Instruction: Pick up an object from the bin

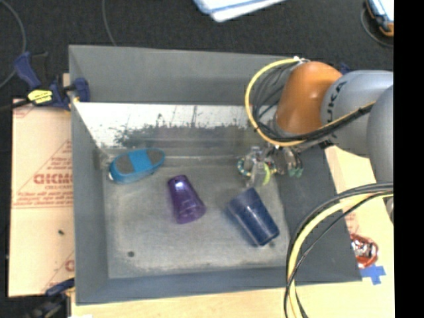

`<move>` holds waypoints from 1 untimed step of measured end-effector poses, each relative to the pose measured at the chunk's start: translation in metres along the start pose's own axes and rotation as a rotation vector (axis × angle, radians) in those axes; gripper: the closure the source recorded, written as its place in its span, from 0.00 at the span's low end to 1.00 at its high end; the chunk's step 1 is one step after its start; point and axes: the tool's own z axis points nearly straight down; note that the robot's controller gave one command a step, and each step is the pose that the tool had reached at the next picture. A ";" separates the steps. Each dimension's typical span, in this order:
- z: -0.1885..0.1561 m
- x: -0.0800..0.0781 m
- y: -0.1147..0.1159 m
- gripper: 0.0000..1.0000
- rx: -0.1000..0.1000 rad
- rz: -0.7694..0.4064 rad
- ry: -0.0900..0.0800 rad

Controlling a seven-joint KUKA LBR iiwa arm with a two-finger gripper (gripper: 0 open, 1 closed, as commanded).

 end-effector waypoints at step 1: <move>-0.001 0.000 -0.001 1.00 0.001 0.001 0.000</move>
Offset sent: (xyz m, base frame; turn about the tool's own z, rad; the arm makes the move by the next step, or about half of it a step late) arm -0.0002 0.0000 0.1267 0.0000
